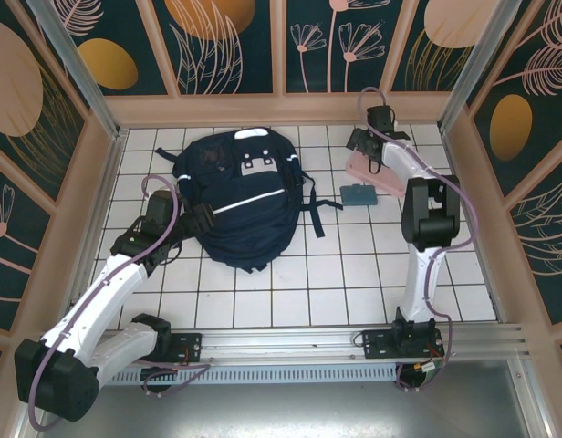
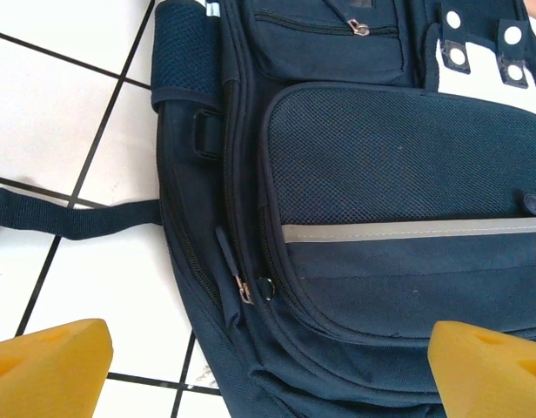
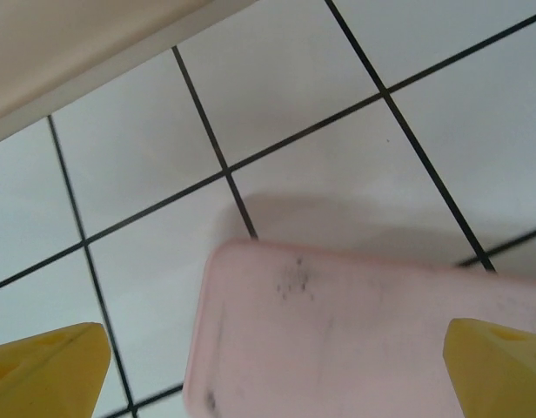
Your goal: Pack the student bag
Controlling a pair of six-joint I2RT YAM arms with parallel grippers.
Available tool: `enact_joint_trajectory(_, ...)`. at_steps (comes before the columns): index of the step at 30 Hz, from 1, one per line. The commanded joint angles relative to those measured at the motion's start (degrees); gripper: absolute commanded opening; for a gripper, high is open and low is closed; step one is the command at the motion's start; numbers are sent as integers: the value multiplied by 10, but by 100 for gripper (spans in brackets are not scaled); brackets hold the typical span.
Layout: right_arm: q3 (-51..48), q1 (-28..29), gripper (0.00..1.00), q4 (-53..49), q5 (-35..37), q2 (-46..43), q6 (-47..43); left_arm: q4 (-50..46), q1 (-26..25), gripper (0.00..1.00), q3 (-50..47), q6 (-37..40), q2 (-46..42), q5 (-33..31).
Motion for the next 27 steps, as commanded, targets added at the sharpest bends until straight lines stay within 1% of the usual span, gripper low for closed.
enact_joint_trajectory(1, 36, -19, 99, -62, -18, 28, -30, 13, 1, 94, -4, 7, -11, 15)
enact_joint_trajectory(4, 13, -39, 99, -57, -49, 23, -13, 16, 2, 95, -5, 6, -13, 21)
enact_joint_trajectory(7, -33, -57, 99, -54, -77, 5, 11, 18, 1, 95, -5, 6, -11, 26)
enact_joint_trajectory(10, -103, -71, 99, -35, -78, -28, 32, 24, 2, 96, -4, 4, -9, 34)
enact_joint_trajectory(11, -125, -74, 99, -29, -94, -38, 37, 25, 1, 96, -4, 3, -9, 35)
enact_joint_trajectory(14, -200, -82, 99, -11, -103, -74, 56, 32, 2, 97, -2, 2, -9, 35)
enact_joint_trajectory(17, -272, -86, 99, -3, -103, -114, 84, 37, 1, 97, 4, 2, -7, 38)
enact_joint_trajectory(20, -351, -87, 98, 11, -123, -174, 127, 44, 1, 98, 8, -2, -2, 51)
enact_joint_trajectory(25, -516, -77, 97, 51, -196, -308, 218, 67, -1, 98, 1, -13, 4, 80)
enact_joint_trajectory(27, -588, -61, 97, 70, -221, -373, 261, 81, -5, 98, -5, -22, 5, 95)
